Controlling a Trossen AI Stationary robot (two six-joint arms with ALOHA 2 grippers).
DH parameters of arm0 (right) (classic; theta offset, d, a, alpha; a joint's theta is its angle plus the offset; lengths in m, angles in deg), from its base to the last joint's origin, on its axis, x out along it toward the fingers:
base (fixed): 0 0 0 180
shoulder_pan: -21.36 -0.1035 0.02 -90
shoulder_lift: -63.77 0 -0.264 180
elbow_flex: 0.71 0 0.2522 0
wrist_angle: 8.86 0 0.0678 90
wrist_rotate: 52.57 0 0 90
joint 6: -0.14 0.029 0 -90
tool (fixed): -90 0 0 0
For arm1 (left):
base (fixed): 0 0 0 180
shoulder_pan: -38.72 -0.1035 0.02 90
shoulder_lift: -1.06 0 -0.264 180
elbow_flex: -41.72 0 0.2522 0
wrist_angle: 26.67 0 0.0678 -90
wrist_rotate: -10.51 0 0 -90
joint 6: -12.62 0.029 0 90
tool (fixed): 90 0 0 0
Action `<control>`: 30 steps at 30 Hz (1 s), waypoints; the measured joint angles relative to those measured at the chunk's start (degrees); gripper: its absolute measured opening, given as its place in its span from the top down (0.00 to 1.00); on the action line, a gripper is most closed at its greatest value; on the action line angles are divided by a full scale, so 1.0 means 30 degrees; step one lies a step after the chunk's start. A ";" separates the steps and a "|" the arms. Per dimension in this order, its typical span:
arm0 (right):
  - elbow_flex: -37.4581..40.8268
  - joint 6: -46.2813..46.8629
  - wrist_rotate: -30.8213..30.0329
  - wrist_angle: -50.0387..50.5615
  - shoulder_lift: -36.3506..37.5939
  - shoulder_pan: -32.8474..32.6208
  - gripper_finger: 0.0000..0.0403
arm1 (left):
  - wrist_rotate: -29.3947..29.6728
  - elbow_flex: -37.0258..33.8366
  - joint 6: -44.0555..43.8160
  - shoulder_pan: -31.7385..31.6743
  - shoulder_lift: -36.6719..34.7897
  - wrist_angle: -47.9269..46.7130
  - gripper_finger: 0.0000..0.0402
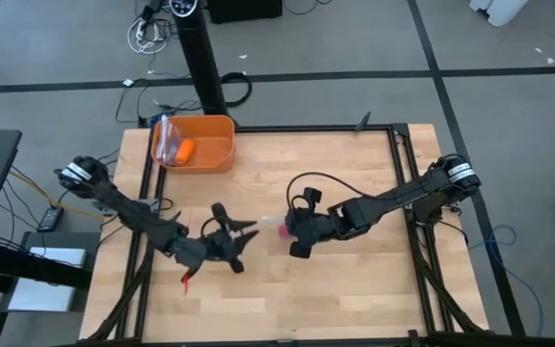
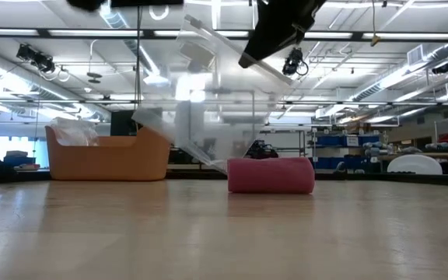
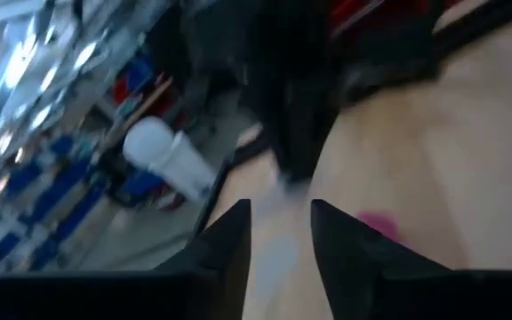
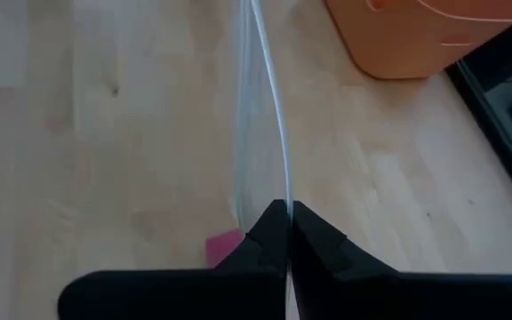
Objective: Roll bandage
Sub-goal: Open the transparent zip bag
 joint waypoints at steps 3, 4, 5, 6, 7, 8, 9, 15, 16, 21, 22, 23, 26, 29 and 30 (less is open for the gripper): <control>-0.0026 -0.0096 0.0551 -0.0468 0.0000 0.0044 1.00 | -0.0747 0.1405 0.2309 0.0593 0.0281 -0.0414 0.68; -0.0026 -0.0160 0.0690 -0.0599 0.0000 0.0051 1.00 | -0.0771 0.1866 0.2914 0.0735 0.0469 -0.0970 0.68; -0.0026 -0.0187 0.0740 -0.0646 0.0000 0.0051 1.00 | -0.0850 0.2389 0.3409 0.0802 0.0732 -0.1652 0.68; -0.0026 -0.0286 0.0759 -0.0745 0.0000 0.0051 1.00 | -0.0972 0.3002 0.3699 0.0834 0.1060 -0.2319 0.68; -0.0026 -0.0304 0.0785 -0.0840 0.0000 0.0051 1.00 | -0.1090 0.3639 0.3854 0.0836 0.1375 -0.3260 0.67; -0.0026 -0.0306 0.0796 -0.0938 0.0000 0.0063 1.00 | -0.1062 0.4222 0.3881 0.0781 0.1687 -0.4322 0.67; -0.0026 -0.0306 0.0811 -0.1036 0.0000 0.0073 1.00 | -0.1023 0.4855 0.3889 0.0623 0.2118 -0.5513 0.67; -0.0034 -0.0576 0.1085 -0.1444 0.0000 0.0087 1.00 | 0.0577 0.7496 0.3969 -0.0214 0.4731 -0.9514 0.67; -0.0034 -0.0576 0.1112 -0.1444 0.0000 0.0087 1.00 | 0.0856 0.7753 0.3976 -0.0299 0.4992 -0.9577 0.67; -0.0034 -0.0597 0.1319 -0.1422 0.0000 0.0083 1.00 | 0.1751 0.8401 0.4917 -0.0557 0.5714 -0.9669 0.67; -0.0034 -0.0597 0.1355 -0.1420 0.0000 0.0087 1.00 | 0.1778 0.8457 0.4959 -0.0648 0.5748 -0.9697 0.67; -0.0034 -0.0603 0.1443 -0.1416 0.0000 0.0087 1.00 | 0.1778 0.8492 0.4933 -0.0760 0.5748 -0.9716 0.67; -0.0034 -0.0648 0.1621 -0.1437 0.0000 0.0081 1.00 | 0.1903 0.8494 0.4747 -0.1138 0.5748 -1.0776 0.67; -0.0034 -0.0648 0.1739 -0.1425 0.0000 -0.0033 1.00 | 0.1996 0.8486 0.3555 -0.1488 0.5756 -1.1877 0.67; -0.0034 -0.0646 0.1743 -0.1415 0.0000 -0.0086 1.00 | 0.1992 0.8486 0.2978 -0.1582 0.5756 -1.2304 0.67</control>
